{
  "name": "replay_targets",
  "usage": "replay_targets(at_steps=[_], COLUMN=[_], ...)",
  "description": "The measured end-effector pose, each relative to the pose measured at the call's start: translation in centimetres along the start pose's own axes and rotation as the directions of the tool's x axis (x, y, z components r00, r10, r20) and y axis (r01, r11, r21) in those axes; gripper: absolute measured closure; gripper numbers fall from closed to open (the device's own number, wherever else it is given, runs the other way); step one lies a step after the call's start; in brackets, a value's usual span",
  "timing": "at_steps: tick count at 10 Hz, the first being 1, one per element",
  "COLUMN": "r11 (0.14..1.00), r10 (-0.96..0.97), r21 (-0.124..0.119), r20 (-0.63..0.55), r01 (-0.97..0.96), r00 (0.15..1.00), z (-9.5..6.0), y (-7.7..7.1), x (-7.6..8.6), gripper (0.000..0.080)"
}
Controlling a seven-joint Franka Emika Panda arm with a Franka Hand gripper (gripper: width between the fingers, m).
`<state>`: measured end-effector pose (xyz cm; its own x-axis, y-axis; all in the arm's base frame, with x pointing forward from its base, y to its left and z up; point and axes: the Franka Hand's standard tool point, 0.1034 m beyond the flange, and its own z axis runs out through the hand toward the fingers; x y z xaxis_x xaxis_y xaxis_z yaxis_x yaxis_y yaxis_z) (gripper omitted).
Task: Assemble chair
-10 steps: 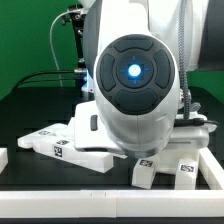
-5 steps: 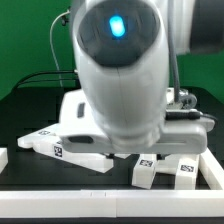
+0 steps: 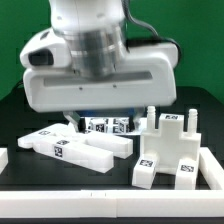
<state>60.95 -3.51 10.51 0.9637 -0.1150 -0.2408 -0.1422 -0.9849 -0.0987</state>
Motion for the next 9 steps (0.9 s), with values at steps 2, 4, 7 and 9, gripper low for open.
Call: replay_targets(at_steps=[2,4,7,9], r11=[0.999,0.998,0.923,0.795], r10=[-0.046,-0.053,-0.384,-0.606], r21=[-0.019,-0.025,-0.081,-0.062], r20=[-0.178,-0.183,-0.152,-0.112], r01=[0.043,0.049,0.376,0.603], r00=[0.983,0.982,0.911,0.787], z=[-1.4,-0.9,0.6,1.4], y=[-0.3,0.0,2.2,5.8], x=[-0.8,-1.0,-1.7,-3.1], gripper=[0.0151,0.0151,0.0151,0.0151])
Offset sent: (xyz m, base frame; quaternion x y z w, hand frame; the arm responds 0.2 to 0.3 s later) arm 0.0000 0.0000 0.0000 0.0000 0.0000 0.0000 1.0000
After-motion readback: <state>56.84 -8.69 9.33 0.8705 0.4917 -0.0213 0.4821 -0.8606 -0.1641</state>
